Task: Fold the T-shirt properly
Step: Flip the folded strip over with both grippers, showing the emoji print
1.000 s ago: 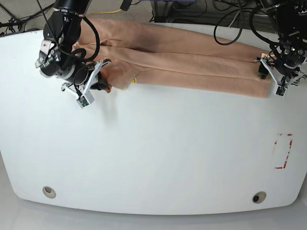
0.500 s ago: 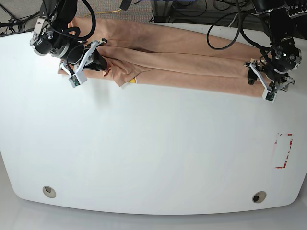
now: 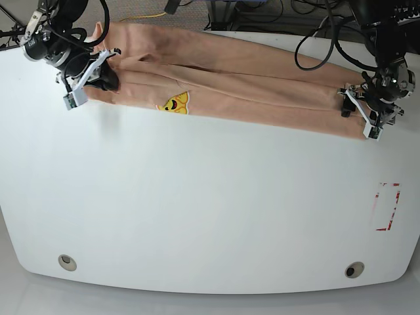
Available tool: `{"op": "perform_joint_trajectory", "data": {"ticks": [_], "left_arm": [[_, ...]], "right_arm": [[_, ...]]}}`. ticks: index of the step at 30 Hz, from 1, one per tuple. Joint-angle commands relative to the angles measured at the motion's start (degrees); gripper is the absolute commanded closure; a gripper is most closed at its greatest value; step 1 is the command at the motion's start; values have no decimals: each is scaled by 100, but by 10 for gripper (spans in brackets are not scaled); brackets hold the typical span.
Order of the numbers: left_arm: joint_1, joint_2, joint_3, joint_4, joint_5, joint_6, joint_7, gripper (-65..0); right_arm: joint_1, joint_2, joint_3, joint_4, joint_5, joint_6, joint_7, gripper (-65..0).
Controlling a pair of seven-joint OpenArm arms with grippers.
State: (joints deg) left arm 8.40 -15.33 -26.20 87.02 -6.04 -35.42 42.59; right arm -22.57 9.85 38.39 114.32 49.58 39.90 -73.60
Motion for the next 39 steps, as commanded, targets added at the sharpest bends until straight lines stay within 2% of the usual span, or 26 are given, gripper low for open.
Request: {"op": "perform_joint_trajectory", "data": {"ticks": [1,8,11,13,15,18,20,22,24,26,30,31,33,35,39], "left_arm": [[-18,-98,-31,41,134,30,80,-414],[-18,-150,-40,58,125,12,80,-414],[-1,-177,-31,49,125,12,80,-414],[-36,-177,-31,32,125,12,80,-414],[-27,-177,-31,67,125,12,80,-414],[-1,-177,-31,155,125,3,80,-414],[-10,-185,-31,164,125,3,80,-414],[-18,-185,-31,190,125,3,80,-414],[-1,-185,-31,199,125,3,80,-414],[-1,-185,-31,190,125,3,80,-414],[-1,-185,-31,172,125,3,80,-414],[8,-185,-31,164,125,3,80,-414],[8,-185,-40,164,125,3,80,-414],[8,-185,-40,155,125,3,80,-414],[26,-168,-40,155,125,3,80,-414]], "right_arm": [[19,189,148,-34,13,10,42,0],[257,251,86,-404,-13,10,77,0],[257,251,104,-448,-242,10,77,0],[301,277,104,-456,-479,10,77,-30],[389,338,112,-448,-734,10,77,-106],[380,365,139,-439,-936,10,77,-254],[380,365,394,-298,-954,10,77,-366],[380,330,543,-158,-936,10,33,-438],[380,321,561,1,-919,10,-11,-469],[380,312,561,115,-734,10,-125,-474],[362,294,552,115,189,10,-284,-474],[345,198,543,115,523,10,-284,-474],[257,83,543,115,796,10,-284,-474],[222,-40,429,115,892,10,-284,-472],[222,-136,-151,53,620,10,-284,-465]]}}
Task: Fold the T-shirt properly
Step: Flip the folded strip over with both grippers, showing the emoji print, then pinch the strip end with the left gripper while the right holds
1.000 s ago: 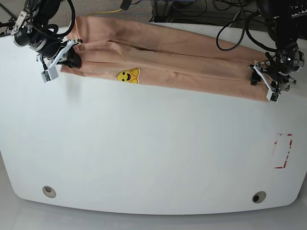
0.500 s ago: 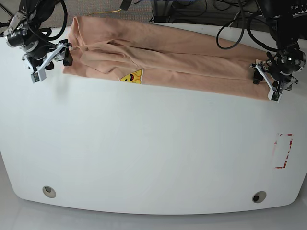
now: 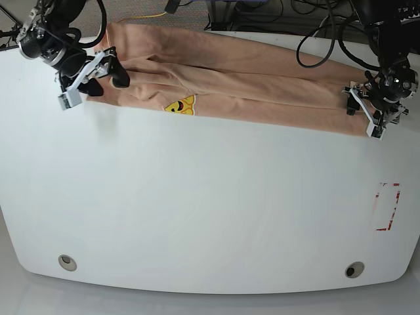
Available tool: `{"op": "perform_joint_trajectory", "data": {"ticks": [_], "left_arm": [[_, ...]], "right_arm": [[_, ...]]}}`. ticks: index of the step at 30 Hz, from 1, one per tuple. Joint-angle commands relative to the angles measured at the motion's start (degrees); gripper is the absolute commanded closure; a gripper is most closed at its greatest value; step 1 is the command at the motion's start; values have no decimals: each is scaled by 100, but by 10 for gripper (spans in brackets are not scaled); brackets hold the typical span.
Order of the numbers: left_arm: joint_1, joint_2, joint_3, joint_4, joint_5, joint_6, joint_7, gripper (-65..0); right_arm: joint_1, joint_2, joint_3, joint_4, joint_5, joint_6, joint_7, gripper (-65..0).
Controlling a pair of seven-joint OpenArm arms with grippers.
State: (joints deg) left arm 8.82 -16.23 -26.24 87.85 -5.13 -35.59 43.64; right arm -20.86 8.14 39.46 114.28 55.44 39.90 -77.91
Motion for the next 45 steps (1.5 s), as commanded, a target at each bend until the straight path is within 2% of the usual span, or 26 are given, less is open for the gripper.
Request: {"op": "perform_joint_trajectory", "data": {"ticks": [1,3,8,10,13,20,25,29,34,37,41,45], "left_arm": [[19,-78,-35,72,33,21,-25,-414],[46,-87,-35,72,33,21,-25,-414],[72,-69,-35,98,33,21,-25,-414],[72,-69,-35,72,33,21,-25,-414],[72,-61,-35,72,33,21,-25,-414],[90,-61,-35,98,33,21,-8,-414],[116,-52,-35,124,-2,21,1,-414],[213,-52,-35,160,-19,12,1,-414],[221,124,-35,309,-19,12,19,-414],[204,159,-35,450,-46,3,256,-417],[195,159,-115,819,-696,-190,590,-419],[204,159,-563,1250,-1382,-260,1030,-422]], "right_arm": [[51,8,-364,58,-45,10,165,-450],[42,-150,-548,40,-256,10,173,-385],[51,-476,-803,40,-1197,10,182,-157],[69,-511,-900,-21,-1487,10,270,-120],[33,-449,-1137,-215,-1812,10,525,-125],[-72,-1,-1181,-927,-2137,10,604,-128],[306,597,-1217,-1929,-2428,10,1088,-130],[693,922,-1234,-2659,-2463,10,1430,-130],[1405,1362,-1850,-3538,-2463,10,1808,-130],[1686,1458,-2131,-3775,-2463,10,2011,-130],[1941,1458,-2245,-3916,-2463,10,2037,-130],[1959,1450,-2272,-3907,-2463,10,2037,-127]]}}
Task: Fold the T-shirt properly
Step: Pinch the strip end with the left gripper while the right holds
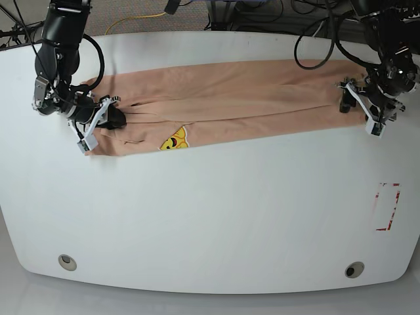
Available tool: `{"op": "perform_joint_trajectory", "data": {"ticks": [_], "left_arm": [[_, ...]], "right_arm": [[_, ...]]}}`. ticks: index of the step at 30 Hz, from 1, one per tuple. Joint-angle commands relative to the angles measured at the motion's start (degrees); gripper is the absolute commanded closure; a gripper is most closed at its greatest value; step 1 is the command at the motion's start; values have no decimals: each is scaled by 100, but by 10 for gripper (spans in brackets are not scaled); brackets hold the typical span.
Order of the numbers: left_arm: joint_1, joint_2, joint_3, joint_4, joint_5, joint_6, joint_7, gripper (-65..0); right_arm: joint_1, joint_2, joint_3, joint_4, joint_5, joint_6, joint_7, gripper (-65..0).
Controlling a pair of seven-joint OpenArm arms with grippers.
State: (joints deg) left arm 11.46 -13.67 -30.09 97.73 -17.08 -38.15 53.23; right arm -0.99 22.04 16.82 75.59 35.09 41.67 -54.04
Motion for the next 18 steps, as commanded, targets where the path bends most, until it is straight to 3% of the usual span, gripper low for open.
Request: {"op": "perform_joint_trajectory", "data": {"ticks": [1,7,18], "left_arm": [[-61,-97,-257,323,-292,-5,176,-426],[-17,-132,-882,526,-1338,-13,668,-497],[203,-308,-1075,-195,-1804,-185,659,-503]], "right_arm": [[-28,51,-7,-38,-428,-167,-350,-127],[-54,51,-7,-38,-428,-167,-350,-127],[-63,51,19,-30,-401,-167,-341,-125]]}}
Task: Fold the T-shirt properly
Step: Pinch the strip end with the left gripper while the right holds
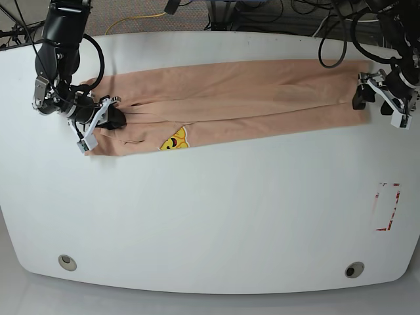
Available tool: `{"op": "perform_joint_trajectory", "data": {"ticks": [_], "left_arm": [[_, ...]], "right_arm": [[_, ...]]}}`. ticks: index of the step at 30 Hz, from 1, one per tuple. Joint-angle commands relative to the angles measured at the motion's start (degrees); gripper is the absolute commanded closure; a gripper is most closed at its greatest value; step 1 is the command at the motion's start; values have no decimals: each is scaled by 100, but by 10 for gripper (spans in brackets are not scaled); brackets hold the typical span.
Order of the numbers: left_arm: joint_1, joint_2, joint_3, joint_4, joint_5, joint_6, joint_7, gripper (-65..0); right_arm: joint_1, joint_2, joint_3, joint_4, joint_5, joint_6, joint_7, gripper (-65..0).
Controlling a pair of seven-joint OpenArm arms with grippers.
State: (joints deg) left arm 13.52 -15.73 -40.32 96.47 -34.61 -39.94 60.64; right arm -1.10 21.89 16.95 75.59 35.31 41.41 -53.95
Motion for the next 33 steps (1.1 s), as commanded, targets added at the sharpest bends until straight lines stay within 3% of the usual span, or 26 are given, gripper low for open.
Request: {"op": "perform_joint_trajectory", "data": {"ticks": [1,30,32,33], "left_arm": [[-11,-102,-52,-183,-51,-6,-82,-501],[-2,-5,352,-939,301,-6,-91,-499],[-2,47,352,-921,309,-6,-91,-482],[-2,56,352,-939,318,-6,-91,-438]], "right_arm": [[-52,66,6,-30,-415,-141,-350,-125],[-43,66,15,-30,-406,-141,-341,-124],[-43,66,15,-30,-406,-141,-341,-124],[-43,66,15,-30,-406,-141,-341,-124]]}}
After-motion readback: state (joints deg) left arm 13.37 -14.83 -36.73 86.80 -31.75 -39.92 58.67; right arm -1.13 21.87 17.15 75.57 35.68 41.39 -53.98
